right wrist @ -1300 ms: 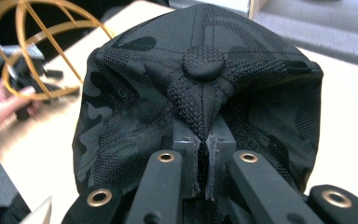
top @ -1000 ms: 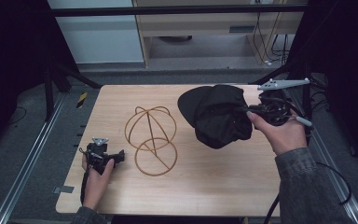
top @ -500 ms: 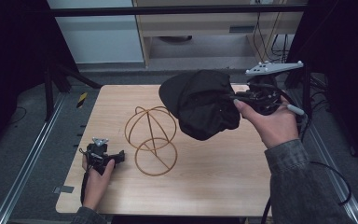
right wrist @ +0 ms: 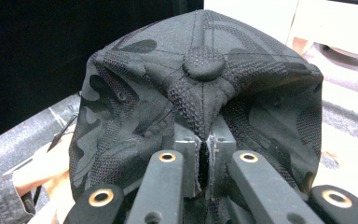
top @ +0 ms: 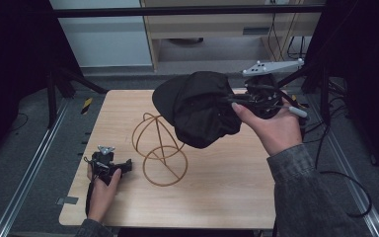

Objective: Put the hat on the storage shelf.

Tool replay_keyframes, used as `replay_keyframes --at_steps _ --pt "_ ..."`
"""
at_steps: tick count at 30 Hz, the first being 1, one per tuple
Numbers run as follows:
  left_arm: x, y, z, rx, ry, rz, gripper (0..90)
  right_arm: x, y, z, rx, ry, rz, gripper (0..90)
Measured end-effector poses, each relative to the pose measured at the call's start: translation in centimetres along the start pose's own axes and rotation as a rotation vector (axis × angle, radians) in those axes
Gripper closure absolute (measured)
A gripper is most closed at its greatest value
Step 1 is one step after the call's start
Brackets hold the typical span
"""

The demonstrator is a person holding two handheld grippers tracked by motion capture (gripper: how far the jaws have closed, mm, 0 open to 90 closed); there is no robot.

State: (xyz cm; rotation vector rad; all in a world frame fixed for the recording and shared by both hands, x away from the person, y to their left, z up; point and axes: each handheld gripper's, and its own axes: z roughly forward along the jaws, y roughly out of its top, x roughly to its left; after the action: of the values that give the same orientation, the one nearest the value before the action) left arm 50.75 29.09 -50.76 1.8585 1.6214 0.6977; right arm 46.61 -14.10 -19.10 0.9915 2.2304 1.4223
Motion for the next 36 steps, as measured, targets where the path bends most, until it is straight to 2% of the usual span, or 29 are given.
replay_keyframes --at_steps 28,36 --pt "0.0 0.0 0.0 -0.002 0.000 -0.003 0.0 3.4 0.8 2.2 0.000 0.081 -0.047 85.9" --pt "0.0 0.0 0.0 -0.002 0.000 -0.004 0.0 3.8 0.8 2.7 0.006 0.089 -0.051 85.9"
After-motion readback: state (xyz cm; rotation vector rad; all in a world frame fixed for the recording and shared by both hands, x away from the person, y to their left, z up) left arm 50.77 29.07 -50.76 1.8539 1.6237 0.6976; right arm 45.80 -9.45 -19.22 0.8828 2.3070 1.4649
